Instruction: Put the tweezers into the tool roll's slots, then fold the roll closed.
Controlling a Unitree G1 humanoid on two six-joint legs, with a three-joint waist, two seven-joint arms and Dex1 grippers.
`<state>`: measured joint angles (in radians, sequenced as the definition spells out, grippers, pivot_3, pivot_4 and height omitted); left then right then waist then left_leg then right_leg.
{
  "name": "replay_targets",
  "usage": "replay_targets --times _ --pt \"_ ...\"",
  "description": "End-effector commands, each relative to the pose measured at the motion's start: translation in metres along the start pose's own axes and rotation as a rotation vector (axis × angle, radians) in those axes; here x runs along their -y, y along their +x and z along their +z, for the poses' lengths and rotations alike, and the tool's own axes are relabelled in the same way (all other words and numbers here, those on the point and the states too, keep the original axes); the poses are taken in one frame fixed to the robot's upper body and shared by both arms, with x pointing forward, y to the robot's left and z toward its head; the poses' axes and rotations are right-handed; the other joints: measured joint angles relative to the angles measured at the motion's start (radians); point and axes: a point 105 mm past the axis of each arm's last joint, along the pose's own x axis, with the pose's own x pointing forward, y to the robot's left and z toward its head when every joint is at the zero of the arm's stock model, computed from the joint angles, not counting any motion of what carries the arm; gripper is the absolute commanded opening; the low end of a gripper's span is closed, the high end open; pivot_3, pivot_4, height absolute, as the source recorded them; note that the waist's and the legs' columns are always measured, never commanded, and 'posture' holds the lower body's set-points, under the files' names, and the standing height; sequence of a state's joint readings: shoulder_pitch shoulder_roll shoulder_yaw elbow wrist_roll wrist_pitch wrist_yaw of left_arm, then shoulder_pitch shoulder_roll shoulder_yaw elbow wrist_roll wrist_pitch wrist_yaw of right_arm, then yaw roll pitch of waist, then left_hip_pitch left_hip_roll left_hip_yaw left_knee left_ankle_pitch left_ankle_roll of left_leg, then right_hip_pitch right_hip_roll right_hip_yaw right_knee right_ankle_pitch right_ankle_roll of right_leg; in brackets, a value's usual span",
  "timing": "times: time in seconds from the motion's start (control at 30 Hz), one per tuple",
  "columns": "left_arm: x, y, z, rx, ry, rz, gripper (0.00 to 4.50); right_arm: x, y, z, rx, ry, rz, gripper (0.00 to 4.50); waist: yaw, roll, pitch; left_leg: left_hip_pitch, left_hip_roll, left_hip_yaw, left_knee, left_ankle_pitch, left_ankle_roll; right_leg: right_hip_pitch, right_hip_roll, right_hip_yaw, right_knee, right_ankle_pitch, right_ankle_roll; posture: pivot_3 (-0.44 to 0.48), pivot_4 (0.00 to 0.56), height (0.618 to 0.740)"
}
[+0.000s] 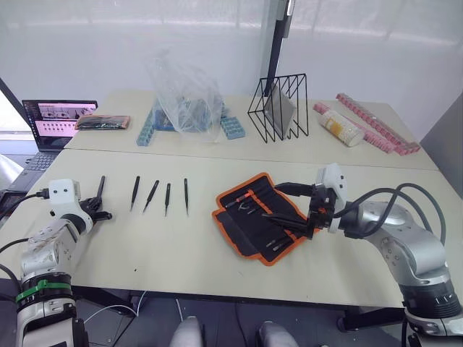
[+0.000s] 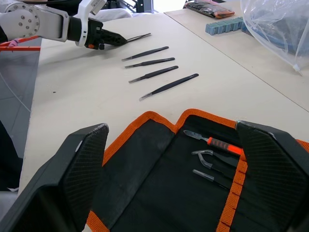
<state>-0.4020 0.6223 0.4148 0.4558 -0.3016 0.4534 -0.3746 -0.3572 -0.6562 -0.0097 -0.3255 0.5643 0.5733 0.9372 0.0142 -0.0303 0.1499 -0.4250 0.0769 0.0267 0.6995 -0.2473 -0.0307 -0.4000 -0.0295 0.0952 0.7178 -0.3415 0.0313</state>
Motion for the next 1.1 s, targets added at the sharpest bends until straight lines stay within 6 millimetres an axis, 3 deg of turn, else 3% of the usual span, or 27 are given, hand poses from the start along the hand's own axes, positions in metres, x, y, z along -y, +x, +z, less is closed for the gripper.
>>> replay_targets --times 0.03,0.27,0.5,0.6,0.7,0.97,1.1 --pt "0.009 0.003 -0.02 -0.066 0.018 -0.039 0.02 -0.002 -0.005 0.01 0.018 -0.033 -0.007 4.5 0.0 0.0 0.0 0.0 0.0 0.0 0.0 0.0 0.0 0.0 0.0 0.0 0.0 0.0 0.0 0.0 0.15 0.684" --pt "0.005 -0.002 0.008 0.022 0.114 -0.019 0.02 -0.003 -0.005 0.008 0.016 -0.024 -0.017 4.5 -0.001 0.0 0.0 -0.001 0.0 0.0 0.0 0.0 0.0 0.0 0.0 0.0 0.0 0.0 0.0 0.0 0.15 0.684" --pt "0.017 -0.034 0.07 0.179 0.279 -0.053 0.02 -0.004 -0.009 0.0 0.006 0.016 -0.074 4.5 -0.006 -0.008 0.004 -0.007 0.002 -0.002 0.0 0.0 0.0 -0.005 0.002 -0.001 0.0 0.0 0.0 0.0 0.15 0.684" --pt "0.032 -0.048 0.086 0.2 0.331 -0.123 0.02 -0.003 -0.012 -0.007 -0.002 0.042 -0.119 4.5 -0.008 -0.008 0.004 -0.007 0.002 -0.003 0.0 0.0 0.0 -0.005 0.001 -0.001 0.0 0.0 0.0 0.0 0.15 0.684" --pt "0.07 -0.06 0.094 0.194 0.358 -0.284 0.02 -0.002 -0.015 -0.014 -0.011 0.075 -0.171 4.5 -0.008 -0.008 0.004 -0.006 0.001 -0.002 0.0 0.0 0.0 -0.004 0.001 -0.001 -0.001 0.0 0.0 0.0 0.15 0.684" --pt "0.207 -0.079 0.075 0.041 0.416 -0.84 0.0 0.005 -0.015 -0.049 -0.088 0.135 -0.333 1.96 -0.005 -0.008 0.004 -0.007 0.001 -0.003 0.002 0.001 -0.001 -0.004 0.002 0.0 -0.001 0.0 0.0 0.0 0.15 0.684" --pt "0.24 -0.083 0.066 -0.028 0.471 -0.956 0.0 0.003 -0.014 -0.058 -0.105 0.148 -0.366 0.6 -0.017 -0.008 0.004 -0.007 0.0 -0.003 0.001 0.001 -0.001 -0.004 0.003 0.001 -0.001 0.0 0.0 0.0 0.15 0.684"
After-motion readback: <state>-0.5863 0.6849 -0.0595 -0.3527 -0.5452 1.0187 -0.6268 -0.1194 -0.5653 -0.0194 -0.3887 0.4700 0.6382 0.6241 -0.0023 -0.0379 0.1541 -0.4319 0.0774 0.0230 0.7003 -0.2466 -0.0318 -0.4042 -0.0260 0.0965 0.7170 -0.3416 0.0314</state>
